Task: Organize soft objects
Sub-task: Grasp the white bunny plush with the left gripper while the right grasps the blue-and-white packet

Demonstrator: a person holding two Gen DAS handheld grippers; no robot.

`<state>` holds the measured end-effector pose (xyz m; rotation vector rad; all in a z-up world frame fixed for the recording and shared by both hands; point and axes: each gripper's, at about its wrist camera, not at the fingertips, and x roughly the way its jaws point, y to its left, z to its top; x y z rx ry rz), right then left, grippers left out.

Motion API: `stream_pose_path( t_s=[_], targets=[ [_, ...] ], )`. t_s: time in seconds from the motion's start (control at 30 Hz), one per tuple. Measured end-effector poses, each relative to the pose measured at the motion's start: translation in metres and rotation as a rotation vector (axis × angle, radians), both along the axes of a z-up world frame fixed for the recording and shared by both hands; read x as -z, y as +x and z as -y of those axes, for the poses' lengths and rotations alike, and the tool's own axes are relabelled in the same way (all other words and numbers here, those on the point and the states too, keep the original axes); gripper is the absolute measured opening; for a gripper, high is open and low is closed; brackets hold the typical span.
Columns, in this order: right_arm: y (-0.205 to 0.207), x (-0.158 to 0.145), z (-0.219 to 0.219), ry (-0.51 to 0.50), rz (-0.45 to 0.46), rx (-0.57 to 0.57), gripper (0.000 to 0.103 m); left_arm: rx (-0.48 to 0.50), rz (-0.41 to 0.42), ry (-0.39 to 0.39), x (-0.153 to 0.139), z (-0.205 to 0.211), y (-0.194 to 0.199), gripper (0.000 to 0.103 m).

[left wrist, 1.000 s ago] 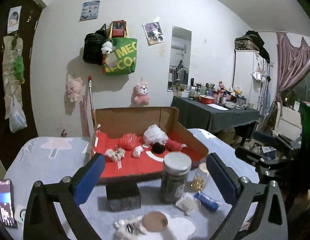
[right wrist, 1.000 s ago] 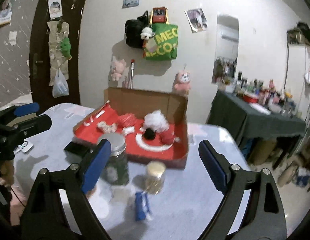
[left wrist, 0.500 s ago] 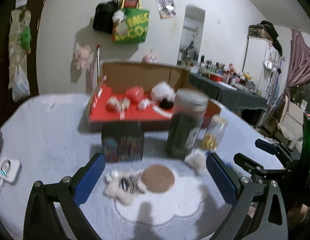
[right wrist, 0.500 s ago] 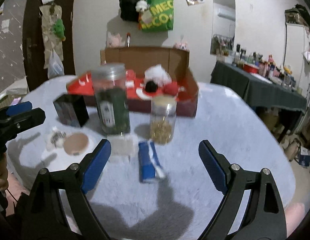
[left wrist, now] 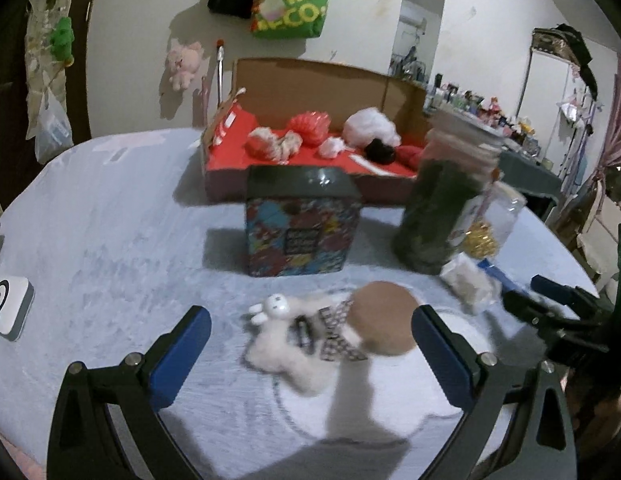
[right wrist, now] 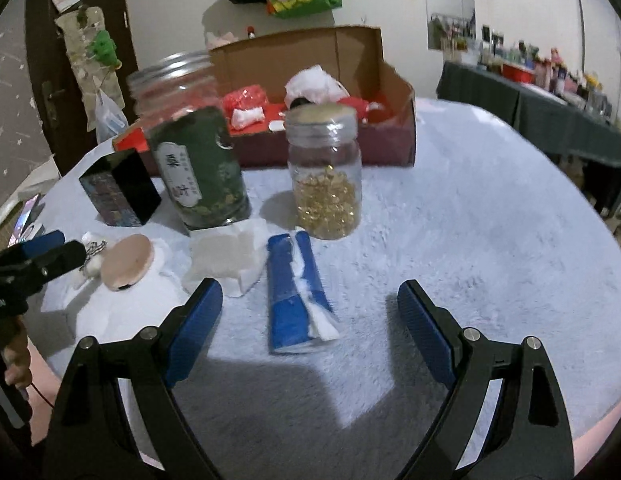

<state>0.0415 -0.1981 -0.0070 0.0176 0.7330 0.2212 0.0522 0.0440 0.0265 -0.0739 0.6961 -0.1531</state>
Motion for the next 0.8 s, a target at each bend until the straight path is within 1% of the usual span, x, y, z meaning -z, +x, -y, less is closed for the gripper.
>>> stream_pose_path(
  t_s=[0.1, 0.17, 0.2, 0.23, 0.27, 0.3, 0.33, 0.37, 0.4, 0.43, 0.5, 0.53, 0.6, 0.73, 0.8],
  targets=[
    [0.005, 0.003, 0.002, 0.001, -0.013, -0.008, 0.09, -0.009, -0.019, 0.01, 0.004, -0.004, 0.006, 0.101],
    [0.006, 0.002, 0.0, -0.015, -0.005, -0.015, 0.086, -0.006, -0.034, 0.013, 0.008, -0.007, 0.008, 0.099],
    [0.007, 0.002, -0.001, -0.024, -0.006, -0.021, 0.08, 0.0, -0.043, 0.017, 0.011, -0.007, 0.009, 0.096],
    [0.008, 0.003, -0.001, -0.027, -0.008, -0.025, 0.072, 0.004, -0.05, 0.02, 0.012, -0.007, 0.01, 0.093],
    [0.009, 0.003, -0.001, -0.028, -0.01, -0.029, 0.068, 0.009, -0.058, 0.024, 0.015, -0.008, 0.012, 0.09],
    [0.009, 0.003, 0.0, -0.034, -0.005, -0.029, 0.057, 0.012, -0.06, 0.028, 0.017, -0.008, 0.012, 0.083],
    [0.009, 0.003, 0.0, -0.037, -0.001, -0.032, 0.043, 0.011, -0.049, 0.035, 0.017, -0.008, 0.011, 0.076],
    [0.009, 0.002, 0.001, -0.026, 0.0, -0.043, 0.037, 0.015, -0.038, 0.034, 0.016, -0.008, 0.009, 0.069],
    [0.008, 0.001, 0.003, -0.013, 0.0, -0.048, 0.029, 0.03, -0.04, 0.028, 0.016, -0.008, 0.009, 0.056],
    [0.008, 0.0, 0.004, 0.002, 0.002, -0.052, 0.023, 0.033, -0.042, 0.03, 0.015, -0.007, 0.01, 0.056],
    [0.007, -0.004, 0.005, 0.026, -0.007, -0.069, 0.021, 0.044, -0.039, 0.036, 0.013, -0.006, 0.008, 0.055],
    [0.007, -0.007, 0.005, 0.029, -0.004, -0.072, 0.021, 0.049, -0.034, 0.037, 0.011, -0.005, 0.007, 0.051],
    [0.005, -0.013, 0.004, 0.035, 0.006, -0.084, 0.021, 0.053, -0.032, 0.026, 0.007, -0.006, 0.003, 0.046],
    [-0.003, -0.026, -0.002, 0.04, 0.037, -0.115, 0.021, 0.083, -0.045, -0.015, 0.0, -0.005, 0.001, 0.044],
    [-0.005, -0.029, -0.005, 0.041, 0.041, -0.131, 0.021, 0.099, -0.043, -0.023, -0.005, -0.004, 0.001, 0.043]
  ],
)
